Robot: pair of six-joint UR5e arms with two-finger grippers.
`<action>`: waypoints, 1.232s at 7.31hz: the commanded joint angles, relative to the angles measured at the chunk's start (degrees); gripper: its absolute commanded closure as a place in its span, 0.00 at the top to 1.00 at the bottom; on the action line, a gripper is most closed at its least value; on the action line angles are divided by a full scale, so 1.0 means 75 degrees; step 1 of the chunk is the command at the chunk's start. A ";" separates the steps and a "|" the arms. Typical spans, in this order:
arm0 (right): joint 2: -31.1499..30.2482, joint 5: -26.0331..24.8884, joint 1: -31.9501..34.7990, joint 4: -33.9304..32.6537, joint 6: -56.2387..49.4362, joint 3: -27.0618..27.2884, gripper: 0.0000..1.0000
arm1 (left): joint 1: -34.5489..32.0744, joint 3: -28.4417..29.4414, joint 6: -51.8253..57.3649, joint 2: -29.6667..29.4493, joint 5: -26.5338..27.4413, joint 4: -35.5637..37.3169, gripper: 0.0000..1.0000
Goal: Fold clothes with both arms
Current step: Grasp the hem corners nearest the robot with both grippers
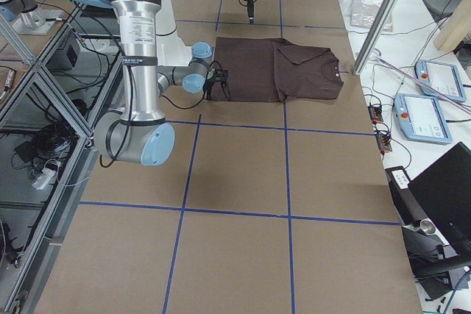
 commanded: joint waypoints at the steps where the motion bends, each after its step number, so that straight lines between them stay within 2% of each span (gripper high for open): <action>1: -0.0102 0.0022 0.0034 -0.0010 0.0000 0.0157 0.00 | 0.0001 -0.0012 -0.0318 -0.0019 -0.0013 -0.0018 0.94; 3: -0.0150 0.0023 0.0057 -0.0010 0.0000 0.0472 0.00 | 0.0618 -0.0116 -0.1788 0.0016 0.0208 -0.0076 0.91; 4: -0.0103 0.0057 0.0057 0.0002 -0.0012 0.0497 0.00 | 0.1400 -0.0222 -0.2864 0.0074 0.0940 -0.0065 0.94; 5: -0.0080 0.0046 0.0069 0.0013 -0.0012 0.0521 0.00 | 0.2173 -0.0373 -0.3594 0.0469 0.1597 -0.0065 0.99; 6: -0.0056 0.0069 0.0069 0.0013 -0.0012 0.0579 0.00 | 0.2668 -0.0526 -0.4066 0.0740 0.1975 -0.0054 0.99; 9: -0.0009 0.0058 0.0081 0.0025 -0.0012 0.0591 0.00 | 0.3352 -0.0528 -0.4866 0.0697 0.2353 0.0365 0.98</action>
